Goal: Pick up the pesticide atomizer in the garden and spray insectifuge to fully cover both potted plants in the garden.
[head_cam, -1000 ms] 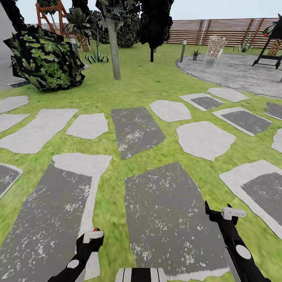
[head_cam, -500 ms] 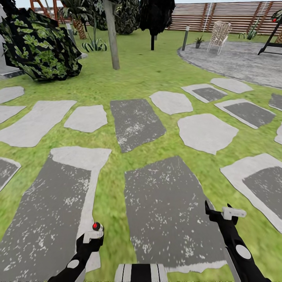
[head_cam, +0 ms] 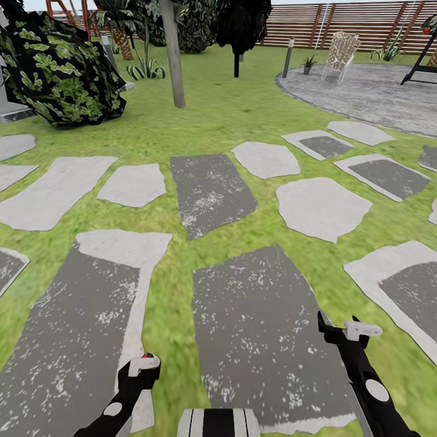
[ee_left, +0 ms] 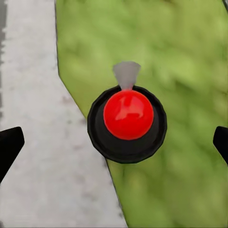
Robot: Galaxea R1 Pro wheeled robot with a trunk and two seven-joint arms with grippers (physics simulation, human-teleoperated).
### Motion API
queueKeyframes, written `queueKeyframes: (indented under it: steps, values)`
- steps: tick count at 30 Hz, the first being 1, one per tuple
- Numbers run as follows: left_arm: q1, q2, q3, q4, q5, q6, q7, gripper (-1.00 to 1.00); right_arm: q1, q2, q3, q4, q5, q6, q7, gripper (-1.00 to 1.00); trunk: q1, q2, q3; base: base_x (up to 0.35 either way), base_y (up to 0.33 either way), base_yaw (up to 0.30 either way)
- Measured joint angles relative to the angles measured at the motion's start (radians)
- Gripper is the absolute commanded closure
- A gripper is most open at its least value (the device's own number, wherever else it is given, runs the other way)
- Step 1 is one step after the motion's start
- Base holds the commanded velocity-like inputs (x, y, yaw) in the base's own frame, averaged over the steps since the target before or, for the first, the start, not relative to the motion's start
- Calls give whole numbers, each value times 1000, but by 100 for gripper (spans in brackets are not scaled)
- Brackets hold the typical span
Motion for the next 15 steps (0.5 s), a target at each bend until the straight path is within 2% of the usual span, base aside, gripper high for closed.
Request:
queueKeyframes:
  steps: [11, 15]
  values:
    - [0, -1, 0, 0, 0, 0, -1, -100, 0, 0, 0, 0, 0, 0, 0, -100, 0, 0, 0, 1, 0, 0]
    - [0, -1, 0, 0, 0, 0, 0, -100, 0, 0, 0, 0, 0, 0, 0, -100, 2, -1, -15, 0, 0, 0]
